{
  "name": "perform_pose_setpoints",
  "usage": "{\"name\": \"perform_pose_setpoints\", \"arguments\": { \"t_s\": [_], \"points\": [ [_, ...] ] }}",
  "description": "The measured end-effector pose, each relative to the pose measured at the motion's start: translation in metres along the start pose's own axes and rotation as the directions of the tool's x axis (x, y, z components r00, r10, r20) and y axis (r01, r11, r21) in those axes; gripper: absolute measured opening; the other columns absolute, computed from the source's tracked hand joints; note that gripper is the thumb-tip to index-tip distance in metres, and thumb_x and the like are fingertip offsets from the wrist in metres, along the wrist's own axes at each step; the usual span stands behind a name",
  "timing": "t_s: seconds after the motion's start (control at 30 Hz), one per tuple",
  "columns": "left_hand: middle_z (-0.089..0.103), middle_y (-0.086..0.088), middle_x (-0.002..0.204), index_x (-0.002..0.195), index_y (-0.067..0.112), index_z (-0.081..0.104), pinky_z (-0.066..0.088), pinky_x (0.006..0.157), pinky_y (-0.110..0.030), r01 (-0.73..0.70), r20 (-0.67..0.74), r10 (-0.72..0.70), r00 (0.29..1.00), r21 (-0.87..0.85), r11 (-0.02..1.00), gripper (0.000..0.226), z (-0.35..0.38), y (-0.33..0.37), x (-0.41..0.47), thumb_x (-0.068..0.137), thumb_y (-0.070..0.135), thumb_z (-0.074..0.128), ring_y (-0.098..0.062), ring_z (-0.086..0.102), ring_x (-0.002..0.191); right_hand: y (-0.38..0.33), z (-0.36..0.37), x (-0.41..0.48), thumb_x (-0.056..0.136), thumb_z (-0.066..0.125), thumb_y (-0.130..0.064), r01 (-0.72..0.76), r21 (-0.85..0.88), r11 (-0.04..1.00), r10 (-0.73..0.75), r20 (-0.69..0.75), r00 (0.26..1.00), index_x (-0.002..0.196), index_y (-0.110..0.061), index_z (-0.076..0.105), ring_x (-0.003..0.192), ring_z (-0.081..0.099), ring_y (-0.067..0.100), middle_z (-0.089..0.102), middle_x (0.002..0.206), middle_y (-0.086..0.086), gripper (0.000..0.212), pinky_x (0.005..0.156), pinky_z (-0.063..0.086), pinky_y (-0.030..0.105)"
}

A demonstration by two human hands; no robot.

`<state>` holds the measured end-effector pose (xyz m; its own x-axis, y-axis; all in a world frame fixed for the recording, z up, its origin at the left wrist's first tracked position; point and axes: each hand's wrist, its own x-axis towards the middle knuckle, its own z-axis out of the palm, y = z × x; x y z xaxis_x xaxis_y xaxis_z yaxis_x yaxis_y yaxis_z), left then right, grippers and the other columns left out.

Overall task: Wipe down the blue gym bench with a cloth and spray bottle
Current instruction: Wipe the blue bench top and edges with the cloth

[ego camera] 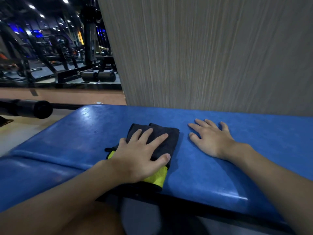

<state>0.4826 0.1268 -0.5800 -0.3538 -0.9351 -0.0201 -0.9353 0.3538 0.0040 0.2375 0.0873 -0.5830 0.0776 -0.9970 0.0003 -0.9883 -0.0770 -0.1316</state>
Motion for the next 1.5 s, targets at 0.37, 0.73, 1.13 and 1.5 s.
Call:
{"name": "perform_pose_setpoints", "arguments": {
  "t_s": [0.37, 0.73, 1.13, 1.5],
  "points": [
    [0.011, 0.006, 0.167, 0.151, 0.058, 0.006, 0.019, 0.114, -0.062, 0.036, -0.049, -0.038, 0.998, -0.055, 0.998, 0.081, 0.0, -0.005, 0.084, 0.074, 0.083, 0.011, -0.025, 0.008, 0.153, -0.012, 0.006, 0.022, 0.1, 0.019, -0.057, 0.02, -0.02, 1.0, -0.02, 0.033, 0.999, 0.155, -0.04, 0.016, 0.153, 0.0, 0.02, 0.005, 0.167, -0.009, 0.058, 0.118, -0.001, 0.061],
    [0.012, 0.001, 0.167, 0.153, 0.055, 0.012, 0.014, 0.113, -0.066, 0.067, -0.052, -0.072, 0.996, -0.088, 0.994, 0.068, -0.003, -0.011, 0.18, 0.089, 0.078, 0.024, -0.032, 0.011, 0.152, -0.007, 0.013, 0.026, 0.098, 0.014, -0.058, 0.038, -0.024, 0.999, -0.037, 0.021, 0.999, 0.156, -0.042, 0.01, 0.153, -0.006, 0.02, 0.0, 0.167, -0.009, 0.06, 0.118, -0.004, 0.059],
    [0.003, 0.005, 0.169, 0.153, 0.055, -0.001, 0.018, 0.117, -0.057, 0.002, -0.015, -0.002, 1.0, -0.02, 1.0, 0.082, 0.001, -0.023, 0.04, 0.077, 0.083, 0.004, -0.022, 0.001, 0.154, -0.01, 0.006, 0.019, 0.099, 0.021, -0.058, 0.02, 0.018, 1.0, -0.021, 0.01, 1.0, 0.155, -0.042, 0.018, 0.153, 0.001, 0.017, 0.008, 0.166, -0.01, 0.058, 0.12, -0.001, 0.056],
    [0.003, 0.008, 0.168, 0.151, 0.058, 0.001, 0.015, 0.117, -0.059, 0.088, -0.023, -0.089, 0.996, -0.041, 0.995, 0.083, 0.001, -0.017, 0.028, 0.073, 0.085, 0.009, -0.022, 0.001, 0.154, -0.025, 0.001, 0.029, 0.101, 0.028, -0.055, 0.036, 0.06, 0.998, -0.035, -0.023, 0.999, 0.154, -0.039, 0.024, 0.153, 0.006, 0.019, 0.012, 0.166, -0.01, 0.056, 0.119, 0.001, 0.06]
  ]
}}
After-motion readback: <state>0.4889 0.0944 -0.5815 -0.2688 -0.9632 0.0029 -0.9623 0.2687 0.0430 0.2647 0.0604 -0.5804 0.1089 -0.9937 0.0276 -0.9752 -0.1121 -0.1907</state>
